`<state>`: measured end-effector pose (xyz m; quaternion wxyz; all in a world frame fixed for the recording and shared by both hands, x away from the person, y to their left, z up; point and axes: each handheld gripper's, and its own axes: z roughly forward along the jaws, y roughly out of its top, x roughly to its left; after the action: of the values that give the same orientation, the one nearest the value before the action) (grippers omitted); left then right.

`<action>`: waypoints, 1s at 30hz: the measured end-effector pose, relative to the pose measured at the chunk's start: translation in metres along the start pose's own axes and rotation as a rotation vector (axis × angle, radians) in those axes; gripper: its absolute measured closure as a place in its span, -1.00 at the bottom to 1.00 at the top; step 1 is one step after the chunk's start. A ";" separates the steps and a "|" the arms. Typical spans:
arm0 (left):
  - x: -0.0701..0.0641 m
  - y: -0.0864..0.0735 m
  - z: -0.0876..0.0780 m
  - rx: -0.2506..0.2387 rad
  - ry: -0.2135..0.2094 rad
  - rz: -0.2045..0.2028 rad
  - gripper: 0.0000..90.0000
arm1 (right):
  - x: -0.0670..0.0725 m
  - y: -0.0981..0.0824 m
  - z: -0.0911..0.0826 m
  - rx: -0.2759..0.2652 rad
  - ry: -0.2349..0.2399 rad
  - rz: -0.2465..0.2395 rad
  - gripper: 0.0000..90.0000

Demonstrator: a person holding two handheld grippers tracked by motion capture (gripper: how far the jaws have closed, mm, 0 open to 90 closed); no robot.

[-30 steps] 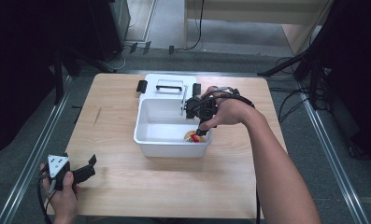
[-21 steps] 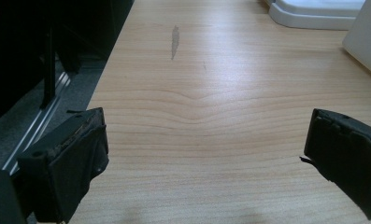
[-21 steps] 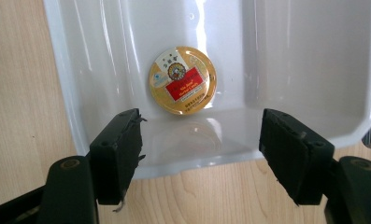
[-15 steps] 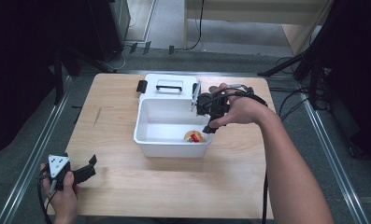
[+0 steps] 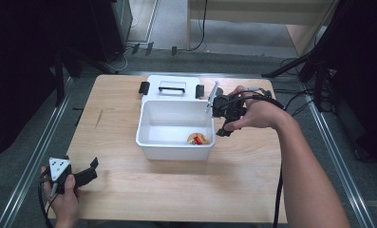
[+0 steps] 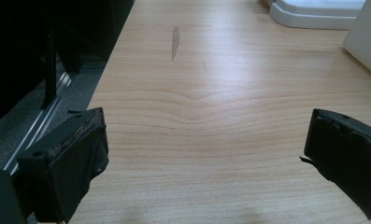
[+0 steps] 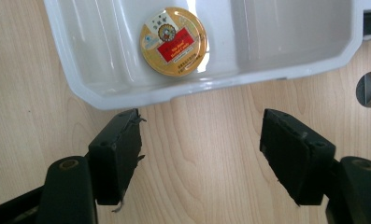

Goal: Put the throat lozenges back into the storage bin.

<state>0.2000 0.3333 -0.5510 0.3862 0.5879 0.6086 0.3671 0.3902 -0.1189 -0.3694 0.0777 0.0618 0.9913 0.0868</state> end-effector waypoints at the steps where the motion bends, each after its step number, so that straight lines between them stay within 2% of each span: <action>1: 0.000 0.000 0.000 0.000 0.000 0.000 -1.00 | 0.000 -0.002 0.000 0.000 -0.002 0.003 -0.33; 10: 0.000 0.000 0.000 0.001 0.002 -0.001 -1.00 | 0.000 -0.021 0.001 0.003 0.001 0.044 -0.34; 19: 0.000 0.000 0.000 0.001 0.002 -0.002 -1.00 | 0.001 -0.042 0.008 -0.033 -0.005 0.080 -0.37; 25: 0.000 0.000 0.000 -0.001 0.002 -0.004 -1.00 | 0.004 -0.061 0.014 -0.100 -0.037 0.161 -0.49; 27: 0.000 0.000 0.000 0.001 0.002 -0.002 -1.00 | 0.006 -0.068 0.017 -0.128 -0.065 0.195 -0.57; 30: 0.000 0.000 0.000 0.002 0.002 0.000 -1.00 | 0.012 -0.083 0.022 -0.178 -0.112 0.273 -0.70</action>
<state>0.1998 0.3332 -0.5509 0.3852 0.5877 0.6095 0.3672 0.3731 -0.1944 -0.4079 0.1254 0.1934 0.9562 0.1805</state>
